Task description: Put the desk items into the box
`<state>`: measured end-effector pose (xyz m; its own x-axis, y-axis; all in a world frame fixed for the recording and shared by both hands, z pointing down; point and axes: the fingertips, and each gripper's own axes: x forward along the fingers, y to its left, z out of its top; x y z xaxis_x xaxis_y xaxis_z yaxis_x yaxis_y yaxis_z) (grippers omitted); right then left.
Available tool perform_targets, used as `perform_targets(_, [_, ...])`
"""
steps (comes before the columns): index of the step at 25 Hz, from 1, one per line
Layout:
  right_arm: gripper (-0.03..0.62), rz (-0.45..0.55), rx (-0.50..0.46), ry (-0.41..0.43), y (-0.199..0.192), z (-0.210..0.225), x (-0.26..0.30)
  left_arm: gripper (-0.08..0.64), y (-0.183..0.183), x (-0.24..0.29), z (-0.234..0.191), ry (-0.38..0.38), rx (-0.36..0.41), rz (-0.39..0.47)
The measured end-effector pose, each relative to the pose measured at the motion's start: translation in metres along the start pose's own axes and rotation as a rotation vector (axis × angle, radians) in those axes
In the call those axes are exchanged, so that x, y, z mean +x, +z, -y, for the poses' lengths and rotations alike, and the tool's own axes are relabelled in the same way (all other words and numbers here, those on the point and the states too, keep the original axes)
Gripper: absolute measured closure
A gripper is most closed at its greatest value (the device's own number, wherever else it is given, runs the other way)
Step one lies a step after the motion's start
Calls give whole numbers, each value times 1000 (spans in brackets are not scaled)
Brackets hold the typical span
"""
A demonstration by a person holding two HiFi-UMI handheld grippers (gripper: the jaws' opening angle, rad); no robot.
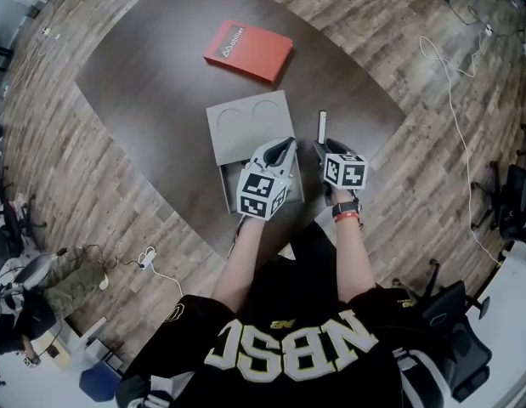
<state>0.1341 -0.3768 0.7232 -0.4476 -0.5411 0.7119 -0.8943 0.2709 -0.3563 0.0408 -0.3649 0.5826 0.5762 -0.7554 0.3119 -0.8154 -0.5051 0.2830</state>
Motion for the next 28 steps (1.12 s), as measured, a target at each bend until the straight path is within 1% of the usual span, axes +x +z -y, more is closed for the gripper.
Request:
perform_targets(3, [408, -22, -9, 3, -7, 4, 7, 545, -8, 3, 1, 7, -8, -13])
perform_targets(6, [414, -46, -26, -22, -9, 9, 15, 545, -12, 4, -5, 19, -14, -26])
perform_targets(9, [440, -87, -50, -59, -17, 17, 21, 545, -12, 3, -10, 35, -20, -26])
perform_targets(15, [489, -128, -59, -60, -27, 19, 31, 545, -19, 0, -23, 65, -41, -38])
perform_targets(19, [511, -135, -50, -65, -28, 23, 33, 545, -17, 1, -23, 62, -45, -38])
perform_targets(26, [517, -121, -45, -89, -26, 17, 20, 545, -16, -8, -28, 62, -50, -29])
perform_targets(28, [517, -115, -43, -79, -30, 18, 18, 545, -16, -10, -27, 63, -55, -22])
